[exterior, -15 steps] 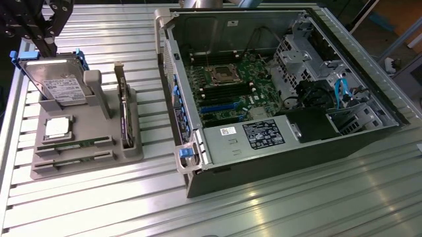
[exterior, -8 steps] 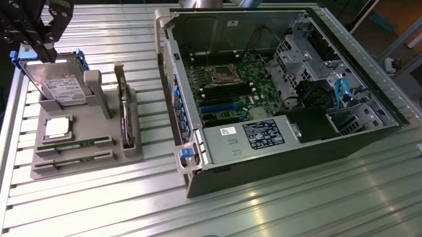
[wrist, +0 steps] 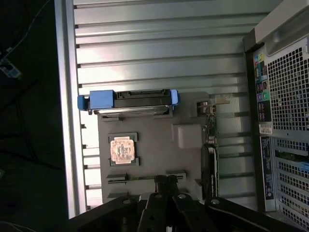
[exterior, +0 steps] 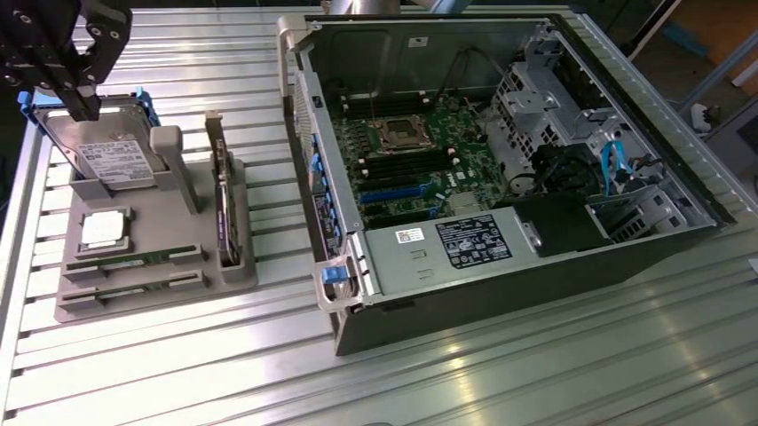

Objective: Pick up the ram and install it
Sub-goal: 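Reach for the ram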

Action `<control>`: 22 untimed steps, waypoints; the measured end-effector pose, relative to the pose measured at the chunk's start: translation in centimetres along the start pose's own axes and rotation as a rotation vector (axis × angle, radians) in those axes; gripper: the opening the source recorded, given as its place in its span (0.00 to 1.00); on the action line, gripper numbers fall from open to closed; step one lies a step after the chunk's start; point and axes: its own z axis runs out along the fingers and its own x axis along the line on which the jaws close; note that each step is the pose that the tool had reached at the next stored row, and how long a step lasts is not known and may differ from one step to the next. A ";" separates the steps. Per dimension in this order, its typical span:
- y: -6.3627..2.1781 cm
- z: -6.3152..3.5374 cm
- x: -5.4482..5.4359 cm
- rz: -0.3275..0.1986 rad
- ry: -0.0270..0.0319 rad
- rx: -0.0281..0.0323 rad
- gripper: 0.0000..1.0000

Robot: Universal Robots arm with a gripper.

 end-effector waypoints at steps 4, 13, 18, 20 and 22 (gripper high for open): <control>-0.70 -0.03 -0.1 0.000 0.0000 -0.0001 0.11; -2.04 -0.09 -0.2 0.000 0.0000 0.0000 0.11; -2.73 -0.12 -0.2 0.000 0.0001 0.0001 0.11; -2.97 -0.13 -0.2 0.000 0.0000 0.0001 0.11; -2.98 -0.13 -0.2 0.000 0.0001 0.0001 0.11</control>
